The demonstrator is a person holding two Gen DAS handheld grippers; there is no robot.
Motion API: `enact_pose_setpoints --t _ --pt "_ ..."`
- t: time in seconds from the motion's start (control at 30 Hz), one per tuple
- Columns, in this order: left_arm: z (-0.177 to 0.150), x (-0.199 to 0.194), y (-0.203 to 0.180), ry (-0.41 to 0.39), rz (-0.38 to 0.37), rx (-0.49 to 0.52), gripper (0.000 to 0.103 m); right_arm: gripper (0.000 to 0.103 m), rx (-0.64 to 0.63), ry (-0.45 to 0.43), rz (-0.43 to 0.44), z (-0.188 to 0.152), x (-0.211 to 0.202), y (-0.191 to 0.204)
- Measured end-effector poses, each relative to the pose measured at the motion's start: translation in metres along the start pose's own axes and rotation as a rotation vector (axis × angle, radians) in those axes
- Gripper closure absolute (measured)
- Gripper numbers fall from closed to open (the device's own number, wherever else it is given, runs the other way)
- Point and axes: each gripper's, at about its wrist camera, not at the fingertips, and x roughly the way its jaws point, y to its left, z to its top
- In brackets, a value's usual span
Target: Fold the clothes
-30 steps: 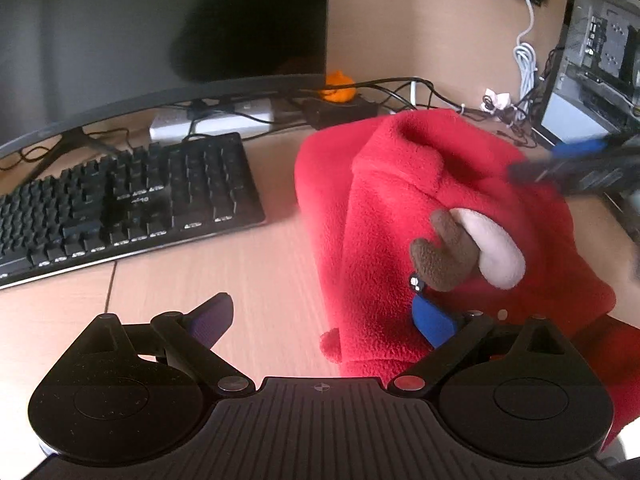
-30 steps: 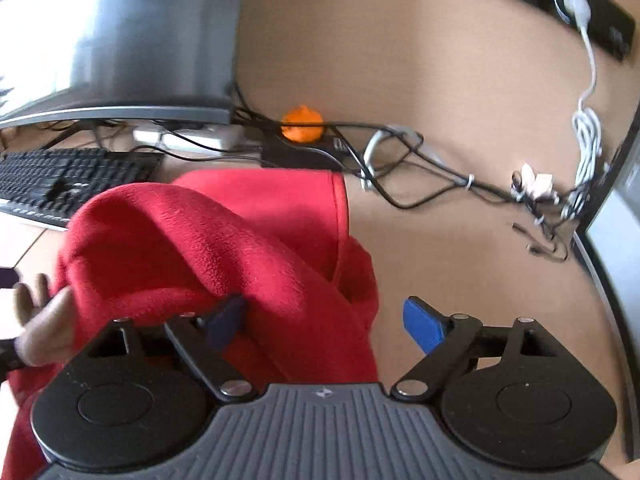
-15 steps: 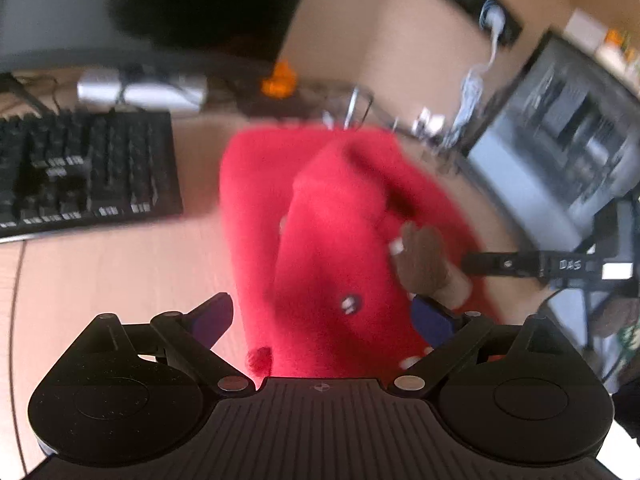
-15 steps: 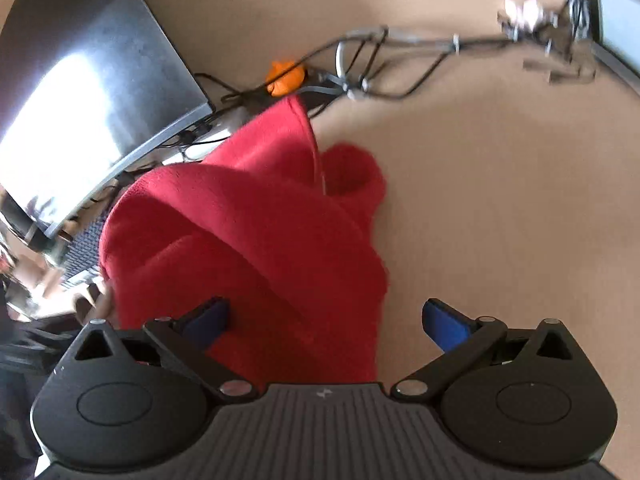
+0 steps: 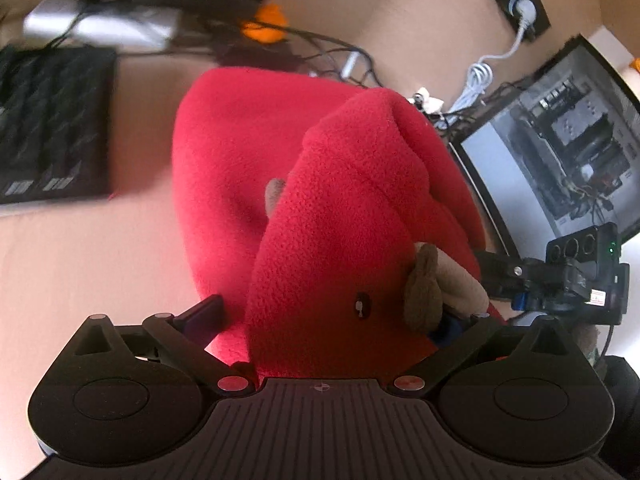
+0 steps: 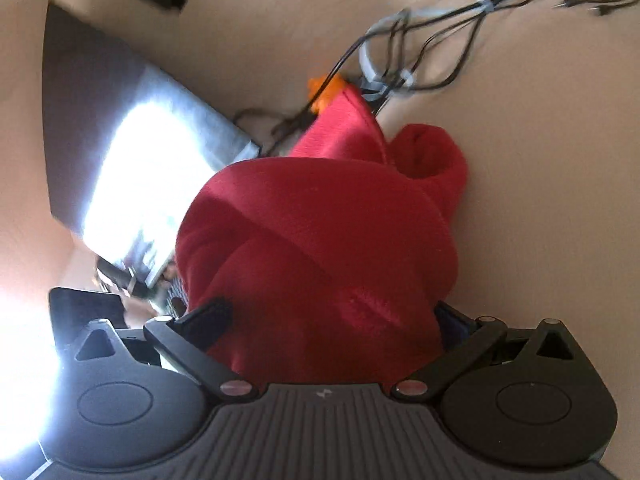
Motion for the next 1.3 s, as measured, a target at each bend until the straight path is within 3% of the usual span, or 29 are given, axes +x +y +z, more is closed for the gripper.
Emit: enact_pose_setpoints --t 0.17,0.37,0.63,0.77,0.93,1.17,1.3 --pt "0.035 0.039 -0.044 0.011 -0.091 0.073 0.001 0.000 0.058 -0.114 -0.037 0.011 -0.055 -0.027" --pt "0.072 0.112 -0.102 0.067 -0.176 0.191 0.001 0.000 0.095 -0.242 -0.168 0.032 -0.098 -0.057" --pt "0.107 0.180 -0.131 0.068 -0.121 0.175 0.001 0.000 0.045 -0.304 -0.276 0.074 -0.090 -0.084" --pt "0.117 0.183 -0.128 0.036 -0.057 0.138 0.001 0.000 -0.006 -0.299 -0.306 0.092 -0.075 -0.088" --pt "0.111 0.173 -0.123 0.044 -0.049 0.127 0.001 0.000 -0.038 -0.293 -0.350 0.094 -0.070 -0.083" --pt "0.087 0.152 -0.126 0.059 -0.091 0.183 0.001 0.000 -0.162 -0.337 -0.515 0.066 -0.084 -0.043" --pt "0.072 0.133 -0.124 0.063 -0.053 0.270 0.001 0.000 -0.249 -0.331 -0.600 0.039 -0.087 -0.010"
